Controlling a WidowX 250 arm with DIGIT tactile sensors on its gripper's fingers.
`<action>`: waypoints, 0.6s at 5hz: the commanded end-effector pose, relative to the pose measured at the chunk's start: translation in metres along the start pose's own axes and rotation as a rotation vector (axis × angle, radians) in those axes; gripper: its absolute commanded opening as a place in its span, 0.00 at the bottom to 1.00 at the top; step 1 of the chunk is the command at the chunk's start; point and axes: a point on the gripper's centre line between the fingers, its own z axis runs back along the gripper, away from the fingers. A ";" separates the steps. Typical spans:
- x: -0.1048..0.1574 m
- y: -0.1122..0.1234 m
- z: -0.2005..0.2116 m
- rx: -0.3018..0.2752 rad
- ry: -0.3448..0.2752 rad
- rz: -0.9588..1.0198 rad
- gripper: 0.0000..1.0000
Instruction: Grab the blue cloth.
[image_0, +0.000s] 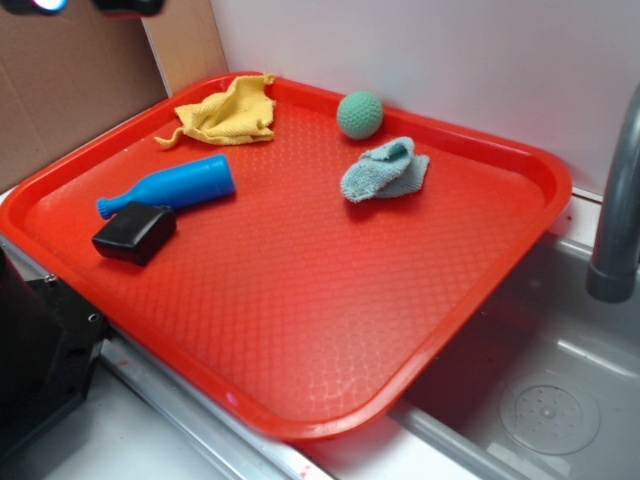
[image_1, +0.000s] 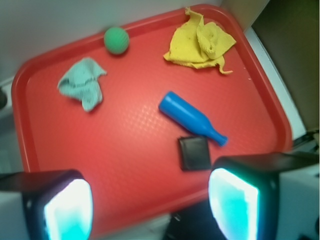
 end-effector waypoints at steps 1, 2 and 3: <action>0.042 -0.037 -0.039 -0.002 -0.111 0.207 1.00; 0.056 -0.052 -0.064 0.015 -0.132 0.265 1.00; 0.065 -0.065 -0.097 0.007 -0.123 0.284 1.00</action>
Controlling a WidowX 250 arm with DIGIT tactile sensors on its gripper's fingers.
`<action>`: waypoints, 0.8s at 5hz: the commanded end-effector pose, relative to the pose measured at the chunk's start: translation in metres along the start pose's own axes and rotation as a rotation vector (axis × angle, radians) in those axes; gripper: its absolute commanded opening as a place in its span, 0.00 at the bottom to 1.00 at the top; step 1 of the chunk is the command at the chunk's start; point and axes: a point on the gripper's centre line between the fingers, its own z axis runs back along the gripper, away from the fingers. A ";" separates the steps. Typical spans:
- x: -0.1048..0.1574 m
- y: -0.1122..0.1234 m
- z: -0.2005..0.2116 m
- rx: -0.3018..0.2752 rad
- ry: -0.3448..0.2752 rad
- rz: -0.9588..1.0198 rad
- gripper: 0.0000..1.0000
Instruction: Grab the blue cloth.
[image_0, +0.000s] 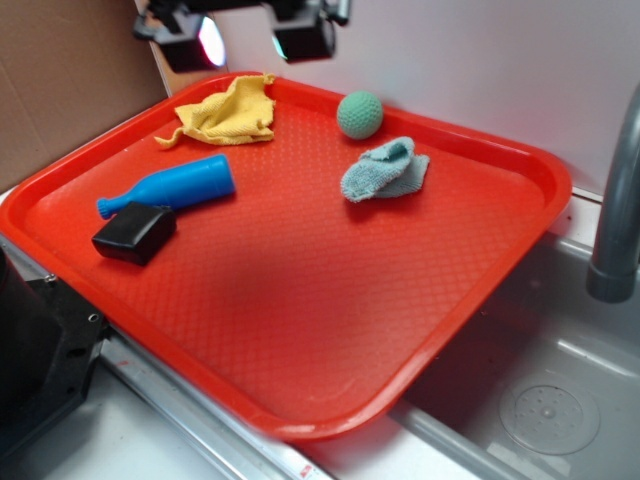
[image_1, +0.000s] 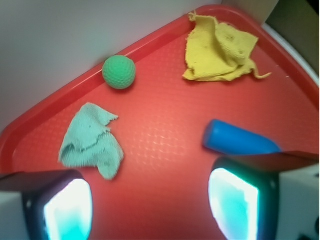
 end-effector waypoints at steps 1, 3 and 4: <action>0.015 -0.034 -0.050 -0.041 0.021 0.012 1.00; 0.028 -0.058 -0.093 -0.072 0.067 -0.035 1.00; 0.035 -0.060 -0.103 -0.051 0.064 -0.039 1.00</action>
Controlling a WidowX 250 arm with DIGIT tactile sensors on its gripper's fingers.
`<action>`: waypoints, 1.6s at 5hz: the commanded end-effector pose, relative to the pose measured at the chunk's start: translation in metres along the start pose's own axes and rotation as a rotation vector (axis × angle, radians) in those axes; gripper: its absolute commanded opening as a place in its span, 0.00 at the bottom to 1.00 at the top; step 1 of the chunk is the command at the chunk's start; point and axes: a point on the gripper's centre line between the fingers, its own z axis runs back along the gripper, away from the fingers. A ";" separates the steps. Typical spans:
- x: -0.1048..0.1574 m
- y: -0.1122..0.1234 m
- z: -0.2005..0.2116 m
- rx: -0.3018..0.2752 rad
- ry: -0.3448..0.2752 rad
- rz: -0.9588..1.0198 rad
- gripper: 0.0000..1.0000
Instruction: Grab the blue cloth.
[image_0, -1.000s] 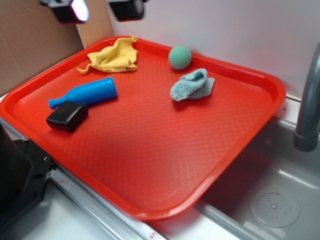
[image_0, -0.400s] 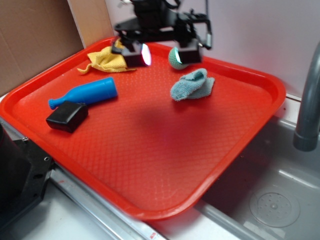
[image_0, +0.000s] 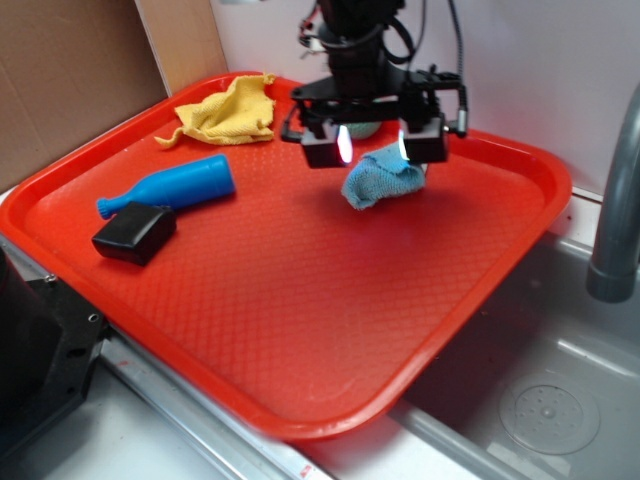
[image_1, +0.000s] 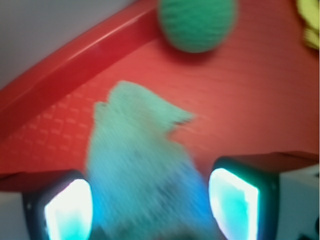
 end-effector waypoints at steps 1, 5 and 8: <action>0.024 -0.008 -0.003 -0.009 -0.015 -0.004 1.00; 0.026 -0.004 0.004 0.051 0.009 -0.067 0.00; 0.001 0.028 0.064 -0.017 0.121 -0.402 0.00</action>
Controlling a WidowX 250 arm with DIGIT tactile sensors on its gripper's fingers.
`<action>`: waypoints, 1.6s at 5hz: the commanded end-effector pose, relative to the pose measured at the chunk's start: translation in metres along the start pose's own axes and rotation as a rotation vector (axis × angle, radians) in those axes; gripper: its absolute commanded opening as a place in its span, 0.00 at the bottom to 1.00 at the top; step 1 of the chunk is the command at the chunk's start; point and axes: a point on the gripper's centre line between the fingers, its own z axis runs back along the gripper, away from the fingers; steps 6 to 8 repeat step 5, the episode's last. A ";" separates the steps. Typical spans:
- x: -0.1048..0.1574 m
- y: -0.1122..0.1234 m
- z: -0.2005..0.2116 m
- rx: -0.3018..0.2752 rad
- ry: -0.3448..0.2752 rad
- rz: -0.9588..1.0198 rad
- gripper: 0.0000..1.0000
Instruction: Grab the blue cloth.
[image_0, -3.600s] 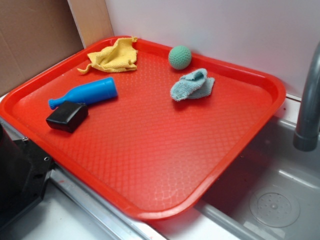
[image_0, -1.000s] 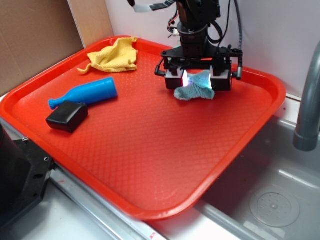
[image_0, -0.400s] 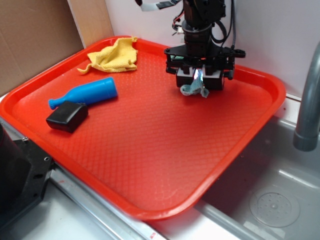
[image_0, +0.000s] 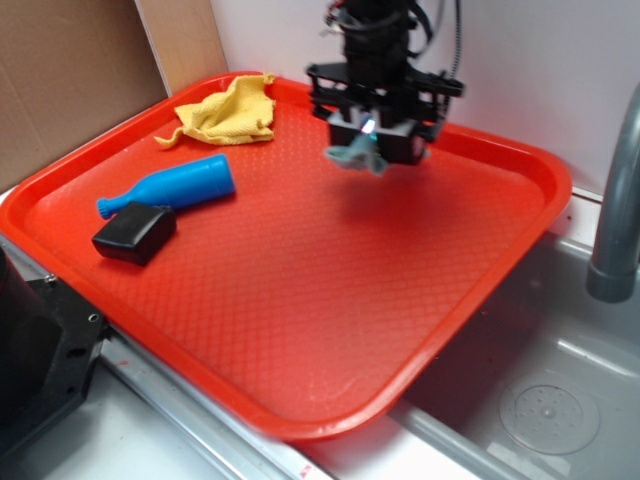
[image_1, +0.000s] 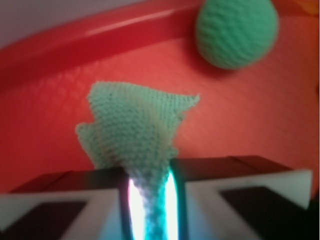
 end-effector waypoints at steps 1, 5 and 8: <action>-0.032 0.026 0.057 -0.044 -0.044 -0.112 0.00; -0.107 0.059 0.095 -0.062 -0.110 -0.057 0.00; -0.107 0.059 0.095 -0.062 -0.110 -0.057 0.00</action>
